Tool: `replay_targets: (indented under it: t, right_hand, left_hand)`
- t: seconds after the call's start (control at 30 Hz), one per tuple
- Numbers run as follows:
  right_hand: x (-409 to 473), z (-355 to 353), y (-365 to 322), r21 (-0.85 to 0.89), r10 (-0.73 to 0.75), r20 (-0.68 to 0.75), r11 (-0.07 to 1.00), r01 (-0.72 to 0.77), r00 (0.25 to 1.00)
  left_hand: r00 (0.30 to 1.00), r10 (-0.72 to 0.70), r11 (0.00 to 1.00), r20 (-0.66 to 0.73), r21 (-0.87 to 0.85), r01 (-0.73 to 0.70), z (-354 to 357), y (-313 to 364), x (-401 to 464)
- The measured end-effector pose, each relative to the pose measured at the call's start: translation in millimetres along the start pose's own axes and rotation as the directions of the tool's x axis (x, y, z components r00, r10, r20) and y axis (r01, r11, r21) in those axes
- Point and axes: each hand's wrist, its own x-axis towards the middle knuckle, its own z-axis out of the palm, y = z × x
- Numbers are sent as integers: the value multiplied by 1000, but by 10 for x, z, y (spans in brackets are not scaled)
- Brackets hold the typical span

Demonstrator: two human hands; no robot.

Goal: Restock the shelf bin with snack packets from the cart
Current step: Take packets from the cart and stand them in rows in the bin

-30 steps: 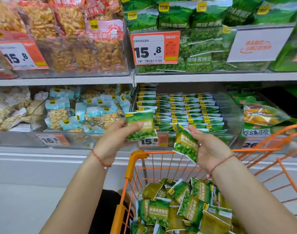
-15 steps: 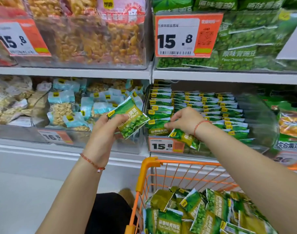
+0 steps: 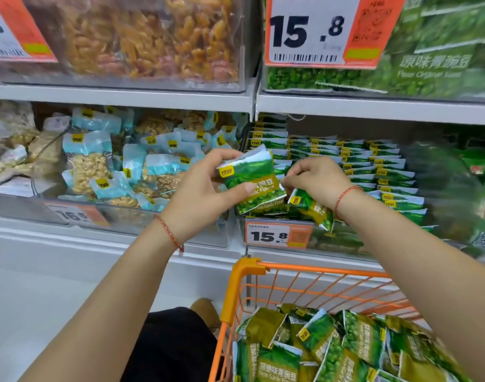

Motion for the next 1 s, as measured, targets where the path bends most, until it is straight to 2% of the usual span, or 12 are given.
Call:
replay_targets:
  t: [0.07, 0.17, 0.27, 0.33, 0.4, 0.5, 0.57, 0.7, 0.8, 0.9, 1.0]
  right_hand:
    - [17, -30, 12, 24, 14, 43, 1000, -15, 999]
    - [10, -75, 13, 56, 32, 103, 998, -38, 994]
    - [4, -69, 10, 5, 59, 99, 998, -60, 993]
    - [2, -60, 17, -38, 72, 116, 997, -68, 991]
    - [5, -65, 36, -50, 89, 156, 995, -82, 984]
    - [-8, -87, 72, -9, 123, 208, 992, -124, 970]
    - [-32, -95, 96, 21, 134, 219, 990, -142, 966]
    - [-74, -86, 137, 7, 119, 241, 992, -124, 963]
    - [-91, -78, 133, -3, 110, 240, 994, -112, 965]
    - [-93, -37, 91, -105, 77, 225, 993, -54, 971]
    - [-80, 44, 61, -244, -22, 103, 969, 47, 994]
  left_hand:
    - [998, 59, 978, 23, 199, -62, 16, 9, 67]
    - [984, 127, 844, 128, 507, -175, 77, 77, 126]
    - [951, 134, 669, 277, 683, -293, 161, 86, 169]
    - [935, 129, 556, 329, 757, -343, 177, 81, 208]
    - [935, 118, 497, 334, 795, -347, 173, 88, 259]
    - [936, 136, 486, 324, 802, -348, 187, 80, 275]
    - [922, 129, 465, 365, 799, -381, 188, 38, 247]
    - [881, 125, 308, 456, 826, -472, 122, 13, 205]
    - [891, 86, 322, 445, 834, -448, 92, 52, 168]
    - [885, 125, 262, 448, 846, -465, 140, 80, 168]
    - [902, -5, 225, 432, 879, -419, 205, 118, 174]
